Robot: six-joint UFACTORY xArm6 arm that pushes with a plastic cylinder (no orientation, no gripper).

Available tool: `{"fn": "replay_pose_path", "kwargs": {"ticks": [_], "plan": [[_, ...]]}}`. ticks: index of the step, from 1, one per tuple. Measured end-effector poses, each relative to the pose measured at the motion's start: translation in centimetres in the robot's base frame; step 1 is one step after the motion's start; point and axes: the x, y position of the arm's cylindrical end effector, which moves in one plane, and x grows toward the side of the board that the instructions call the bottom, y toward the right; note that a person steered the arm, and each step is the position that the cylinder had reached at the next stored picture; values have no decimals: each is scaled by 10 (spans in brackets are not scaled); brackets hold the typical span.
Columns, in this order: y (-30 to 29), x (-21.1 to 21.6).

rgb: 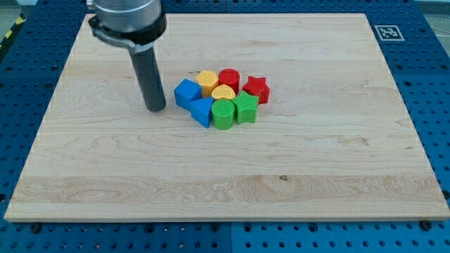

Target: Move the red star right to the yellow heart

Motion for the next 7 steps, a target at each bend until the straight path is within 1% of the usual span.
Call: {"fn": "replay_pose_path", "kwargs": {"ticks": [1,2,3,4,5,6,7], "plan": [[0,30],[9,50],[42,60],[91,60],[118,56],[136,45],[129,43]]}}
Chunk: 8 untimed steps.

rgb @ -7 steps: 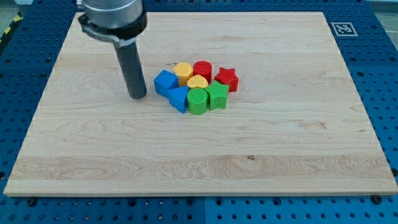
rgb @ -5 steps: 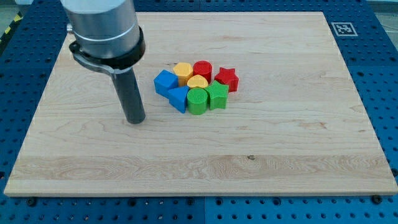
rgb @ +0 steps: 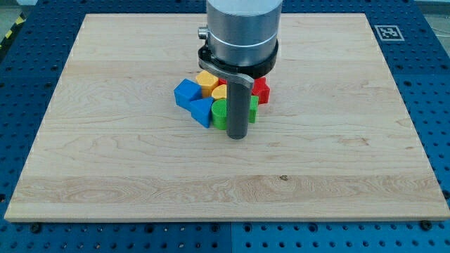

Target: Move the red star right to the yellow heart

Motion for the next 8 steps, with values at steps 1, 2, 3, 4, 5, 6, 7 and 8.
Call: {"fn": "replay_pose_path", "kwargs": {"ticks": [1,2,3,4,5,6,7,8], "plan": [[-7,0],[-7,0],[-13,2],[-28,1],[-42,-11],[-44,-34],[-43,-39],[-42,-41]]}}
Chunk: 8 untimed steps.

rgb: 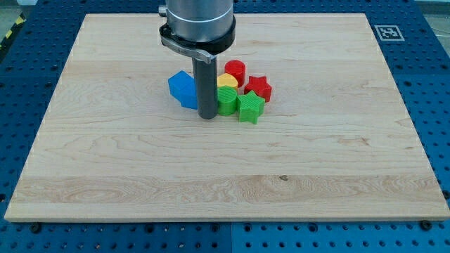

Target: Move the red star right to the yellow heart

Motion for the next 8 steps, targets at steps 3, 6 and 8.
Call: {"fn": "replay_pose_path", "kwargs": {"ticks": [3,6,8], "plan": [[8,-38],[60,-17],[69,-29]]}}
